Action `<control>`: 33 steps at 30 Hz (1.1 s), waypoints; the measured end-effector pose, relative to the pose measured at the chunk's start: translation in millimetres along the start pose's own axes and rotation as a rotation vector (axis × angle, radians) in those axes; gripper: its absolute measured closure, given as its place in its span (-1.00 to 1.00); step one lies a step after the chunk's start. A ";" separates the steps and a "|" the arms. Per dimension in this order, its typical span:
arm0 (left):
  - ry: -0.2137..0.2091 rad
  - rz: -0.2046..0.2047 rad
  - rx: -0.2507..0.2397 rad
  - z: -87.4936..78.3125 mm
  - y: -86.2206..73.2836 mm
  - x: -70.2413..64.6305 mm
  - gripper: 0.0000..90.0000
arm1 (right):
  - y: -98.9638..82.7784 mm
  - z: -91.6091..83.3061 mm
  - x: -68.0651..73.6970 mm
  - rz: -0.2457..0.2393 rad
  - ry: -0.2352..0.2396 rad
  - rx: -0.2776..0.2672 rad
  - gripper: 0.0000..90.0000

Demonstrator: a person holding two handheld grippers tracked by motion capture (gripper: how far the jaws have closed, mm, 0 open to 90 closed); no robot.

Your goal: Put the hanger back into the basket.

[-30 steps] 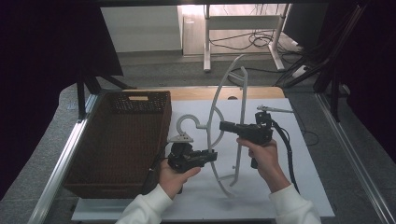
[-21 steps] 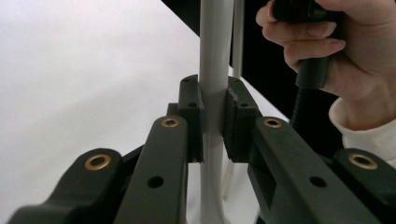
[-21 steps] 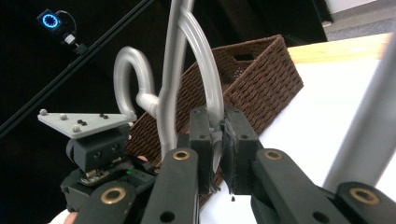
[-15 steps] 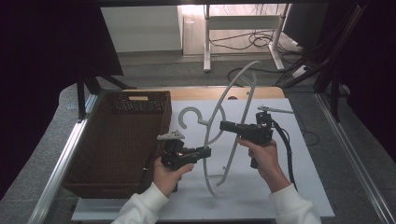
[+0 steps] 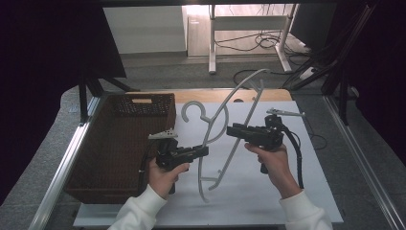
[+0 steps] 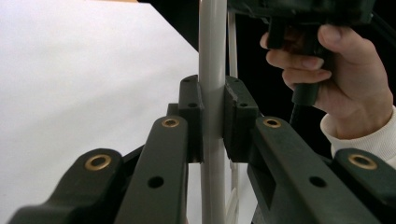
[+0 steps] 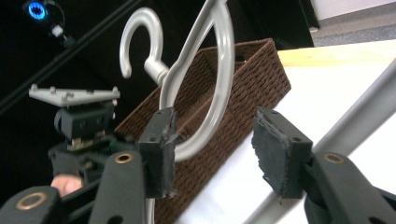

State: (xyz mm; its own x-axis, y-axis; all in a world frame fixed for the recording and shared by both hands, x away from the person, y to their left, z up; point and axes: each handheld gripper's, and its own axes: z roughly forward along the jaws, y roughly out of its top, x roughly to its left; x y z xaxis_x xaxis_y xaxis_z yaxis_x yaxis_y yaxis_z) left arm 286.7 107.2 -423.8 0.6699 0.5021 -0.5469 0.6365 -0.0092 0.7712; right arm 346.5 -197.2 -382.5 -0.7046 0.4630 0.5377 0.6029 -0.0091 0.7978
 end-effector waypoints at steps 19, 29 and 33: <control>0.004 -0.014 -0.074 -38.9 6.0 -1.9 0.79 | -18.7 -53.7 12.2 -0.215 -0.206 0.119 -0.13; 0.025 0.020 -0.078 -57.2 5.9 -6.7 0.79 | -39.7 -69.5 -13.5 -0.229 -0.299 0.165 -0.30; 0.032 0.022 -0.085 -63.5 6.3 -6.3 0.79 | -43.4 -70.8 -17.9 -0.220 -0.317 0.178 -0.32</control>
State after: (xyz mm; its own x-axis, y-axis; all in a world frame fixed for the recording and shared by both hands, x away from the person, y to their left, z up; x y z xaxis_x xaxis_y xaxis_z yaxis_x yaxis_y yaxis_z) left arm 262.2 158.9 -394.9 0.6701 0.5300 -0.5197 0.5858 0.0524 0.8087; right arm 306.5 -267.9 -407.4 -0.6906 0.6866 0.2273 0.5257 0.2607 0.8097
